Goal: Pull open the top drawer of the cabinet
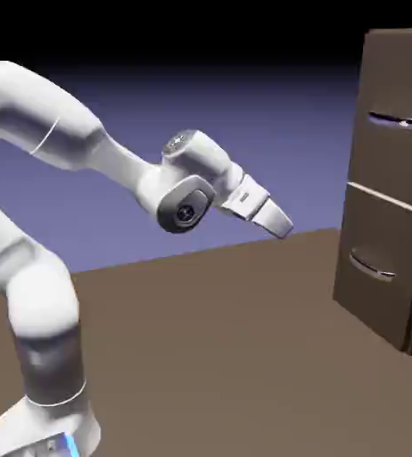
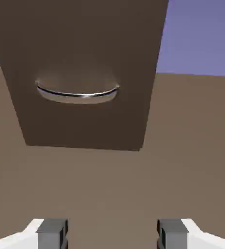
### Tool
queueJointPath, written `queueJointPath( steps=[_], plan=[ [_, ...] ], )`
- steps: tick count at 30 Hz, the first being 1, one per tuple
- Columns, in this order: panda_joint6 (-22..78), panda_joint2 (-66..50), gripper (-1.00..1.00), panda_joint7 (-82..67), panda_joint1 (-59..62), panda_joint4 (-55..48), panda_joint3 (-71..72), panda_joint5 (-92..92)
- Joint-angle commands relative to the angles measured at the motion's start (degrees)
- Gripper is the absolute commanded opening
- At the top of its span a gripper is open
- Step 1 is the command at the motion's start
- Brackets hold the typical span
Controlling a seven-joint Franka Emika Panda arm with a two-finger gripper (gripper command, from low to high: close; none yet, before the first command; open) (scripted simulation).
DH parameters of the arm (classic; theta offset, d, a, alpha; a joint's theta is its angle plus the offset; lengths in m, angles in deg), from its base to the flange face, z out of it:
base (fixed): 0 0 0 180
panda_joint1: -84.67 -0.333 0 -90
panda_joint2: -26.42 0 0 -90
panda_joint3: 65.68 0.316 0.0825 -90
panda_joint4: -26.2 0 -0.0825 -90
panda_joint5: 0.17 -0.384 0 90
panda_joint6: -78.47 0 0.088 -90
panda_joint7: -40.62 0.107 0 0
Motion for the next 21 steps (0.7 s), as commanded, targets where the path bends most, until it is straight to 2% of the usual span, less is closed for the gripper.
queueJointPath(
  steps=[1, 21],
  plan=[
    [0.0, -1.0, 0.00, -0.6, -1.0, -1.2, -1.1, -2.5],
    [-0.2, -20.6, 0.00, -13.1, -20.5, -25.6, -22.3, -52.3]
  ],
)
